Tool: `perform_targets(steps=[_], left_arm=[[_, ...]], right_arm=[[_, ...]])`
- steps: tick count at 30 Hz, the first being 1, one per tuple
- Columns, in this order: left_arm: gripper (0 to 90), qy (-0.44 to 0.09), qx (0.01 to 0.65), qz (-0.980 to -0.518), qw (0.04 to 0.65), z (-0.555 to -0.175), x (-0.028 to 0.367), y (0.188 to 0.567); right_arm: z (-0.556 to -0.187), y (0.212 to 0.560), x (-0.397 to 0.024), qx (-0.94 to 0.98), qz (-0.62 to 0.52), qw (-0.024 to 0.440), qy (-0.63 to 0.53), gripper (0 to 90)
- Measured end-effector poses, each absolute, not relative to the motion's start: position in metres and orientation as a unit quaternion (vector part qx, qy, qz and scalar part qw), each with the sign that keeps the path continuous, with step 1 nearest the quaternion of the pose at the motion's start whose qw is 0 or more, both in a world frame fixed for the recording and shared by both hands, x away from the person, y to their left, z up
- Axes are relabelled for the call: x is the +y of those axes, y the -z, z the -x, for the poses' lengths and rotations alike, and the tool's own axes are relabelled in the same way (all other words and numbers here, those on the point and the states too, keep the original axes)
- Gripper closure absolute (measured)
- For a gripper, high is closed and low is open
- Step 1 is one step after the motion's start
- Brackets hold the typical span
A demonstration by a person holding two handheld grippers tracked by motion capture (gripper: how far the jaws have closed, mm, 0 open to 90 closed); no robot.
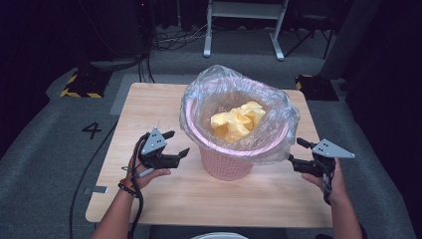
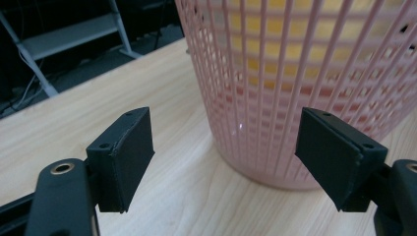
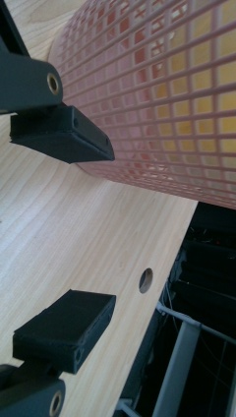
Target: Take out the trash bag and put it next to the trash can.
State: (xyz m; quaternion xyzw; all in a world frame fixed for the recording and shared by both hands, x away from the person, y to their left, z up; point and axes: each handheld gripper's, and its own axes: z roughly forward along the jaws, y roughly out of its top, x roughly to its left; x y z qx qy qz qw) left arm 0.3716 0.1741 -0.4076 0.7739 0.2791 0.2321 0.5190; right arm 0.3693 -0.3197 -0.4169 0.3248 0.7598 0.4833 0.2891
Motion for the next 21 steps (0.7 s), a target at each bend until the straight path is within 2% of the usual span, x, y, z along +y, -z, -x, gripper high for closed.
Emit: perform_targets(steps=[9, 18, 21], left_arm=[[24.3, -0.248, 0.263, -0.766, 0.531, -0.371, 0.161, 0.396], [23.0, -0.260, 0.263, -0.761, 0.533, -0.382, 0.157, 0.388], [27.0, -0.266, 0.259, -0.761, 0.533, -0.385, 0.157, 0.384]], right_arm=[[-0.362, 0.406, -0.314, 0.758, -0.303, 0.300, -0.493, 27.8], [-0.362, 0.403, -0.314, 0.758, -0.298, 0.306, -0.494, 27.5], [-0.362, 0.400, -0.314, 0.755, -0.296, 0.308, -0.498, 27.5]])
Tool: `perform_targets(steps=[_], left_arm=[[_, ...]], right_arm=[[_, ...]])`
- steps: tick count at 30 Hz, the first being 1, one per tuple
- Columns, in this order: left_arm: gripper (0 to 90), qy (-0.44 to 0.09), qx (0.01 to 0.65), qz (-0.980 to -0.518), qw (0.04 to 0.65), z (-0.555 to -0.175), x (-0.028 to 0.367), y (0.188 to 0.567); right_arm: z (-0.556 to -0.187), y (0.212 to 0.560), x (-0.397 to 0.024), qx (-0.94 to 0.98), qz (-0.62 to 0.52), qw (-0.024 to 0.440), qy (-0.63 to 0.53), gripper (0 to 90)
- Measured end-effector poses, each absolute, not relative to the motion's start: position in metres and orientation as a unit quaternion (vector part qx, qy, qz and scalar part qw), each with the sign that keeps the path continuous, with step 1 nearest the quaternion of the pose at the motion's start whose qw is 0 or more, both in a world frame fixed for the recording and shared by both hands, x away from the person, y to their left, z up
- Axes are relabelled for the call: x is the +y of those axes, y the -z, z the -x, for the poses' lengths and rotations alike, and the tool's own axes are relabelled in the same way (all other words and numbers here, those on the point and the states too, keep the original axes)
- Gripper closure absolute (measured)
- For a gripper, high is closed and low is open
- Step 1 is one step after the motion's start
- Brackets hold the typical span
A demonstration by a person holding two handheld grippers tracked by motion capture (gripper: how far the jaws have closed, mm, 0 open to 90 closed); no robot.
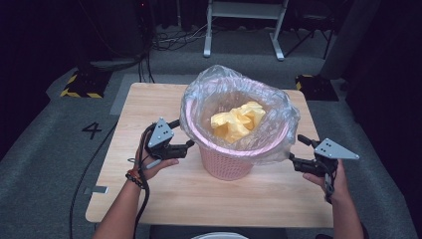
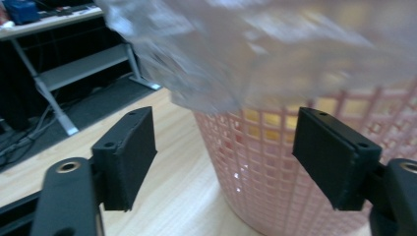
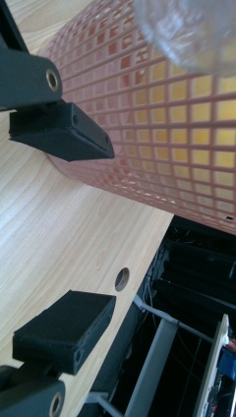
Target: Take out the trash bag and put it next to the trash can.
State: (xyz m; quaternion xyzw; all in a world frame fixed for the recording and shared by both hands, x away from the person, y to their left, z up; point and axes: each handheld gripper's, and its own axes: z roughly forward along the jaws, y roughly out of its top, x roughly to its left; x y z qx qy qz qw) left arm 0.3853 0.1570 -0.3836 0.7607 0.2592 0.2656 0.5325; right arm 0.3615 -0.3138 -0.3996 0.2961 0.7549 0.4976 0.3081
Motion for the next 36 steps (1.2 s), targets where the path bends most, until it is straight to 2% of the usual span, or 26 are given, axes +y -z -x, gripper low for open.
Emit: perform_targets(steps=[3, 4, 9, 14, 16, 17, 18, 22, 23, 25, 28, 32, 33, 35, 36], left_arm=[[31.4, -0.271, 0.252, -0.765, 0.527, -0.387, 0.156, 0.381], [36.1, -0.276, 0.252, -0.766, 0.523, -0.386, 0.156, 0.381], [48.6, -0.281, 0.241, -0.770, 0.519, -0.385, 0.155, 0.380], [65.4, -0.285, 0.216, -0.778, 0.516, -0.381, 0.154, 0.381], [68.7, -0.289, 0.212, -0.780, 0.513, -0.378, 0.153, 0.380], [76.7, -0.289, 0.212, -0.780, 0.513, -0.378, 0.153, 0.380], [77.4, -0.289, 0.206, -0.774, 0.524, -0.375, 0.155, 0.379], [74.0, -0.289, 0.210, -0.768, 0.532, -0.372, 0.160, 0.377], [67.3, -0.290, 0.214, -0.765, 0.534, -0.371, 0.161, 0.376], [47.9, -0.291, 0.230, -0.754, 0.543, -0.369, 0.165, 0.374], [29.1, -0.299, 0.238, -0.740, 0.554, -0.365, 0.170, 0.372], [23.9, -0.302, 0.231, -0.731, 0.567, -0.362, 0.175, 0.368], [24.0, -0.302, 0.231, -0.731, 0.567, -0.362, 0.175, 0.368], [25.1, -0.309, 0.223, -0.733, 0.563, -0.362, 0.173, 0.365], [29.3, -0.317, 0.220, -0.734, 0.559, -0.362, 0.169, 0.363]], right_arm=[[-0.360, 0.396, -0.312, 0.752, -0.291, 0.311, -0.503, 27.7], [-0.359, 0.394, -0.311, 0.752, -0.288, 0.313, -0.504, 27.8], [-0.354, 0.387, -0.307, 0.746, -0.275, 0.320, -0.515, 28.1], [-0.346, 0.376, -0.301, 0.733, -0.261, 0.343, -0.527, 29.0], [-0.341, 0.369, -0.300, 0.720, -0.254, 0.361, -0.536, 30.3], [-0.340, 0.367, -0.300, 0.715, -0.252, 0.367, -0.539, 31.4], [-0.339, 0.365, -0.300, 0.709, -0.251, 0.373, -0.542, 33.4], [-0.336, 0.360, -0.301, 0.692, -0.244, 0.392, -0.555, 46.2], [-0.336, 0.360, -0.301, 0.692, -0.244, 0.392, -0.555, 46.2], [-0.334, 0.356, -0.301, 0.681, -0.239, 0.398, -0.567, 52.6], [-0.332, 0.351, -0.300, 0.677, -0.230, 0.407, -0.569, 56.9], [-0.331, 0.347, -0.300, 0.677, -0.221, 0.408, -0.571, 65.0], [-0.331, 0.347, -0.300, 0.677, -0.221, 0.408, -0.571, 65.0], [-0.331, 0.344, -0.298, 0.676, -0.218, 0.417, -0.567, 70.5], [-0.331, 0.342, -0.298, 0.676, -0.215, 0.417, -0.568, 72.8]])
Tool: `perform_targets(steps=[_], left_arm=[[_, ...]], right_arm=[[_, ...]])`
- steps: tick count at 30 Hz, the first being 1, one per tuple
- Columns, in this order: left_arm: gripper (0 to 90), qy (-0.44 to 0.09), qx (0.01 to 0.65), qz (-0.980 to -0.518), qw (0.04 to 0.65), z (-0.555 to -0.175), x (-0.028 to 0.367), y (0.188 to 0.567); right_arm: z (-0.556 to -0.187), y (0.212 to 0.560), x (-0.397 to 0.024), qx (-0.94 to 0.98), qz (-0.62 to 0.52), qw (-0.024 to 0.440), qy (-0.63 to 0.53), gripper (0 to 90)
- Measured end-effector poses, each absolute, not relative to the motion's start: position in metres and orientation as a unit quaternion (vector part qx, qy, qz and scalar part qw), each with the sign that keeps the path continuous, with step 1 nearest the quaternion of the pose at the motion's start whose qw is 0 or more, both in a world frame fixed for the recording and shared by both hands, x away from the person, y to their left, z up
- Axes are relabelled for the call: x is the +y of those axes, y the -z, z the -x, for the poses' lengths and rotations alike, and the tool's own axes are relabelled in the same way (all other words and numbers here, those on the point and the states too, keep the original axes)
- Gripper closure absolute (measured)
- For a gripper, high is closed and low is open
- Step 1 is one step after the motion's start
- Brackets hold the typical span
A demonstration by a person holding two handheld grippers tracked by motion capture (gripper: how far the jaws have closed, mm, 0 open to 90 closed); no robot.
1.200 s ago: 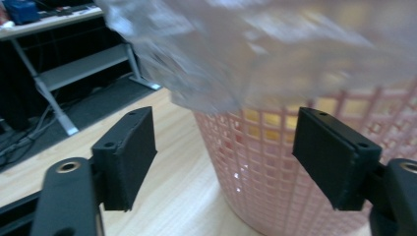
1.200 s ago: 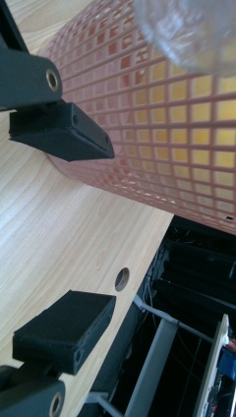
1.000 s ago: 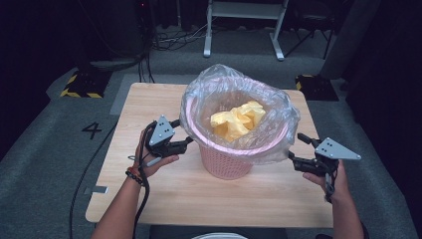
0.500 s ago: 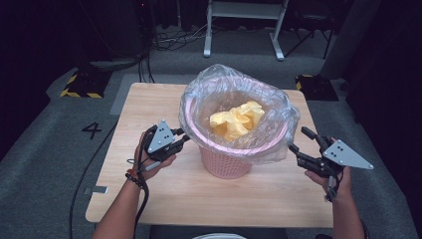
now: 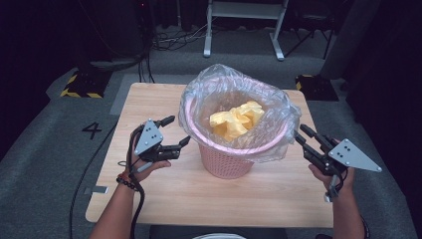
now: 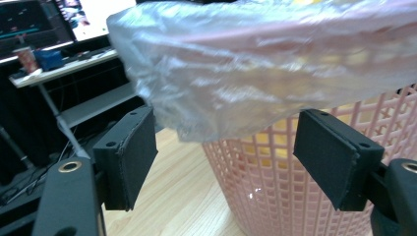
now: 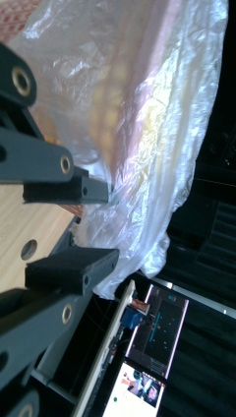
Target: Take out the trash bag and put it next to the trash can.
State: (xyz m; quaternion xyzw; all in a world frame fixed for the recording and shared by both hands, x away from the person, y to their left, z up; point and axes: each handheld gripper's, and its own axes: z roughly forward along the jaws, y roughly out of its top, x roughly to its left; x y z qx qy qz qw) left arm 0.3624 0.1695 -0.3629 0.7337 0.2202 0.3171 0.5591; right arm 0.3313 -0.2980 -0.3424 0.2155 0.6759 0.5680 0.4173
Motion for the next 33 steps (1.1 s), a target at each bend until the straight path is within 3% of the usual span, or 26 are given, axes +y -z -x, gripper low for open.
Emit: perform_targets(steps=[1, 5, 9, 11, 33], left_arm=[[33.8, -0.317, 0.220, -0.734, 0.559, -0.362, 0.169, 0.363], [65.5, -0.328, 0.208, -0.745, 0.543, -0.364, 0.166, 0.360], [84.7, -0.332, 0.205, -0.751, 0.534, -0.363, 0.163, 0.361], [89.7, -0.332, 0.204, -0.753, 0.530, -0.362, 0.163, 0.361], [90.0, -0.326, 0.202, -0.767, 0.515, -0.343, 0.155, 0.358]], right_arm=[[-0.331, 0.342, -0.298, 0.676, -0.215, 0.417, -0.568, 72.8], [-0.330, 0.339, -0.296, 0.679, -0.205, 0.417, -0.569, 83.9], [-0.330, 0.336, -0.295, 0.677, -0.203, 0.419, -0.570, 88.4], [-0.329, 0.332, -0.294, 0.675, -0.202, 0.422, -0.571, 89.9], [-0.314, 0.298, -0.245, 0.695, -0.121, 0.416, -0.574, 90.0]])
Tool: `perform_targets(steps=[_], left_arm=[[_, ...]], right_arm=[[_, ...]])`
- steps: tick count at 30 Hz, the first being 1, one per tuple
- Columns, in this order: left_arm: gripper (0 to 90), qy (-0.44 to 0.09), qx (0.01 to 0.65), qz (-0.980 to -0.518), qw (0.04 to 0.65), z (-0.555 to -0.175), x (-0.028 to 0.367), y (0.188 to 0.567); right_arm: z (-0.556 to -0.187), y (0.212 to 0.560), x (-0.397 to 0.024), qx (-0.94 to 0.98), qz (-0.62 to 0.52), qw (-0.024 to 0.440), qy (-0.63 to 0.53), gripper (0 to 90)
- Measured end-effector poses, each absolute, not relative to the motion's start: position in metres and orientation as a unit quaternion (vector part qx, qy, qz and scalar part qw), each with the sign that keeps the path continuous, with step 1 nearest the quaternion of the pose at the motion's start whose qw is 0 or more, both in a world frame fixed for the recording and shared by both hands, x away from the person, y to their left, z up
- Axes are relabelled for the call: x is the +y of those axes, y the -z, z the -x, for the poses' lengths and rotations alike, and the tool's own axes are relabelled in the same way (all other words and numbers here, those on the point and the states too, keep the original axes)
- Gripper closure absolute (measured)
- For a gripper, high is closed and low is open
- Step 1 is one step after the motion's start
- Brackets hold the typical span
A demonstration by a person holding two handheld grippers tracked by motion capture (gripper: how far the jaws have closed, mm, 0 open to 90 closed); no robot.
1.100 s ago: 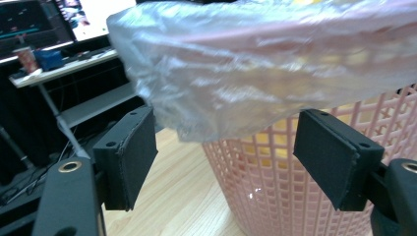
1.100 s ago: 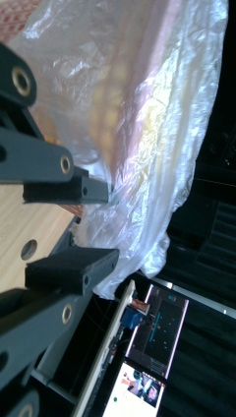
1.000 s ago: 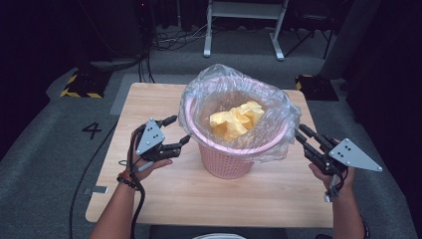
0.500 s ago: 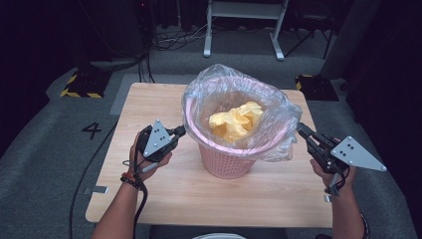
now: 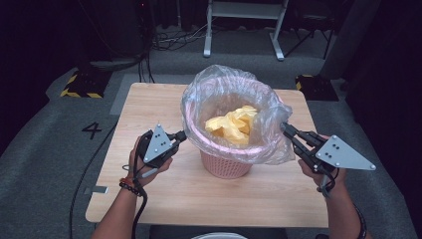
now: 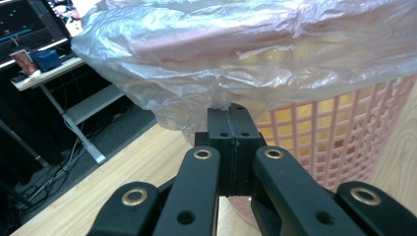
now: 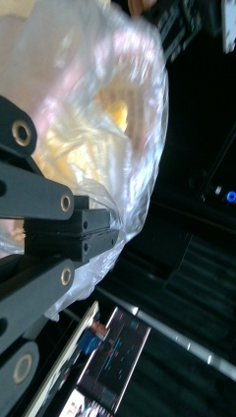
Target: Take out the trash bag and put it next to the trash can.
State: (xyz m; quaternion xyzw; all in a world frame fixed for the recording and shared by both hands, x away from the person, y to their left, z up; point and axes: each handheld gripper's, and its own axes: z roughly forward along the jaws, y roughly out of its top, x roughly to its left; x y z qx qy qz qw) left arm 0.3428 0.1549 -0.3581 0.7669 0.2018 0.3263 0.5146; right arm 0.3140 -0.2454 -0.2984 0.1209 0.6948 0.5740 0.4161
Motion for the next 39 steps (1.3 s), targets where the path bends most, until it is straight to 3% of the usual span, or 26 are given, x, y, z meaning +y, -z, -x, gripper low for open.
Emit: perform_targets(steps=[21, 37, 39], left_arm=[[90.0, -0.298, 0.196, -0.777, 0.519, -0.336, 0.144, 0.370], [90.0, -0.248, 0.174, -0.774, 0.556, -0.326, 0.140, 0.371], [90.0, -0.238, 0.167, -0.770, 0.569, -0.322, 0.138, 0.370]], right_arm=[[-0.281, 0.316, -0.181, 0.736, -0.065, 0.361, -0.569, 90.0], [-0.285, 0.350, -0.155, 0.717, -0.086, 0.276, -0.634, 90.0], [-0.292, 0.355, -0.155, 0.717, -0.094, 0.249, -0.645, 90.0]])
